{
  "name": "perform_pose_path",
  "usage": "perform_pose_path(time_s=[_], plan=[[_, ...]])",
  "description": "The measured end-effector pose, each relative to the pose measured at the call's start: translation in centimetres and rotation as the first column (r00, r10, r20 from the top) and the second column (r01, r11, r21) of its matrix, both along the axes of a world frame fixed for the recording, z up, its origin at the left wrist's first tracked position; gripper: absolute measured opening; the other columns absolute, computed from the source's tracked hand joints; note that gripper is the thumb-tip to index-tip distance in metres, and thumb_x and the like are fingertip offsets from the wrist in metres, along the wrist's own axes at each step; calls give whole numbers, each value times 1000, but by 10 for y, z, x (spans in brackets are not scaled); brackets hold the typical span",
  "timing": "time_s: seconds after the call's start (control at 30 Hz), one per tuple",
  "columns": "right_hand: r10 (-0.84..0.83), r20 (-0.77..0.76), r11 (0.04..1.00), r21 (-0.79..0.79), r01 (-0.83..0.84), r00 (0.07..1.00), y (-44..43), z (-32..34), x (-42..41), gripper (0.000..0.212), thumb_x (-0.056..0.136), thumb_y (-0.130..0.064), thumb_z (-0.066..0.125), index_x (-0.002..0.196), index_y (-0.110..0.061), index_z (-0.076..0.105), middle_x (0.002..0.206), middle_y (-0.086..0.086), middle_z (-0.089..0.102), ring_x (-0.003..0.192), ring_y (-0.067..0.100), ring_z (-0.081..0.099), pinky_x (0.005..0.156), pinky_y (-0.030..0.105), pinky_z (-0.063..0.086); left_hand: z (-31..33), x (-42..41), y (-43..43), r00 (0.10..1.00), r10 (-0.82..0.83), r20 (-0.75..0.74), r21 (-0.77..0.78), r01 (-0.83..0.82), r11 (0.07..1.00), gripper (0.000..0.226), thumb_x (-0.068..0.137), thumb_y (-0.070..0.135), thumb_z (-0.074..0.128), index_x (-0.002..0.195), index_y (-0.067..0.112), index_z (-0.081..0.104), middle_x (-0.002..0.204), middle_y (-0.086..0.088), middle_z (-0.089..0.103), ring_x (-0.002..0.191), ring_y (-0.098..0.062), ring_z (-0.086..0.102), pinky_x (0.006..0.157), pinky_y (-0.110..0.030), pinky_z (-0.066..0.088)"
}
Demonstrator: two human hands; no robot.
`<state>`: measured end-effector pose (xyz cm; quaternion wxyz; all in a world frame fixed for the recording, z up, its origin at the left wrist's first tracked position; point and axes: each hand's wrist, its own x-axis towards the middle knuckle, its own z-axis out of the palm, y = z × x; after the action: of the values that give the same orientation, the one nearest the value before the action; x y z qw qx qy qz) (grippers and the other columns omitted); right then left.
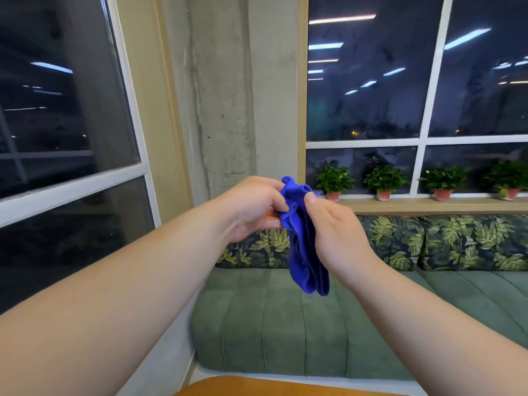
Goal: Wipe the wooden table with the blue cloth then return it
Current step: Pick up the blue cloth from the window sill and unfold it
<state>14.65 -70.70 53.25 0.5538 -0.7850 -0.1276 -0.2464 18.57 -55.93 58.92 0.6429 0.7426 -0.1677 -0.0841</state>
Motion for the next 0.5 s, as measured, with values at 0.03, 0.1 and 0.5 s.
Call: perform_pose_path(time_s=[0.03, 0.1, 0.5], plan=[[10, -8, 999, 35, -10, 1000, -1, 0, -1, 54, 104, -44, 41, 74, -6, 62, 63, -3, 57, 60, 12, 46, 63, 34, 37, -1, 0, -1, 1000, 14, 8, 8, -15, 1000, 45, 73, -17, 39, 109, -6, 65, 110, -26, 67, 88, -29, 67, 72, -33, 57], [36, -48, 992, 121, -30, 998, -2, 1, -3, 59, 96, -52, 40, 84, 0, 65, 74, 7, 69, 68, 21, 56, 69, 42, 45, -2, -1, 0, 999, 40, 18, 22, -41, 999, 49, 69, -18, 37, 106, -5, 66, 96, -22, 66, 83, -29, 63, 67, -31, 56], [129, -198, 621, 780, 76, 972, -53, 30, -1, 36, 107, -36, 49, 106, -9, 73, 97, 6, 80, 76, 23, 77, 61, 35, 61, 9, 3, 62, 936, 293, 195, 207, -332, 920, 53, 64, -17, 28, 83, 8, 71, 77, -15, 68, 67, -26, 60, 56, -25, 45]])
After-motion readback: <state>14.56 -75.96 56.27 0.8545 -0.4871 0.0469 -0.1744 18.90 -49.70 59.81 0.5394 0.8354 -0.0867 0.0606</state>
